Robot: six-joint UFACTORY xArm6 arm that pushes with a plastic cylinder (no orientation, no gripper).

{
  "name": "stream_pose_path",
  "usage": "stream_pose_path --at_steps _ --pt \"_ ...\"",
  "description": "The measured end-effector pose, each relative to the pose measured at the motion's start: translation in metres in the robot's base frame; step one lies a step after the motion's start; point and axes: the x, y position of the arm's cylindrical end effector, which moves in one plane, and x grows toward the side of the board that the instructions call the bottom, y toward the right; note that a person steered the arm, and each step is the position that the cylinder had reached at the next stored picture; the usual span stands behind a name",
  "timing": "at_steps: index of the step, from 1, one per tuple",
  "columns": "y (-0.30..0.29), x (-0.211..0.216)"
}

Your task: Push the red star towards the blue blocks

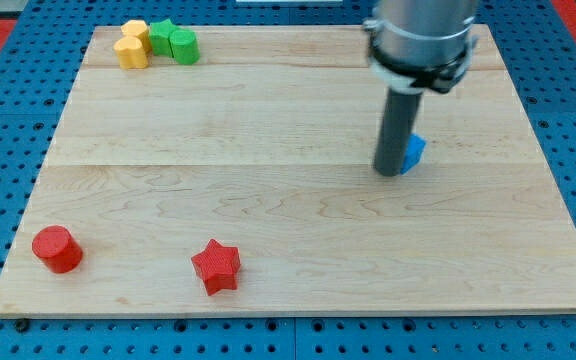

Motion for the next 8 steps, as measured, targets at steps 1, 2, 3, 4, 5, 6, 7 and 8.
stream_pose_path --at_steps 1,2,3,4,5,6,7,8 --pt "0.025 -0.034" --pt "0.069 -0.043" --pt "0.092 -0.056" --pt "0.091 -0.096" --pt "0.093 -0.116" --pt "0.088 -0.085" --pt "0.078 -0.046" --pt "0.058 -0.009"
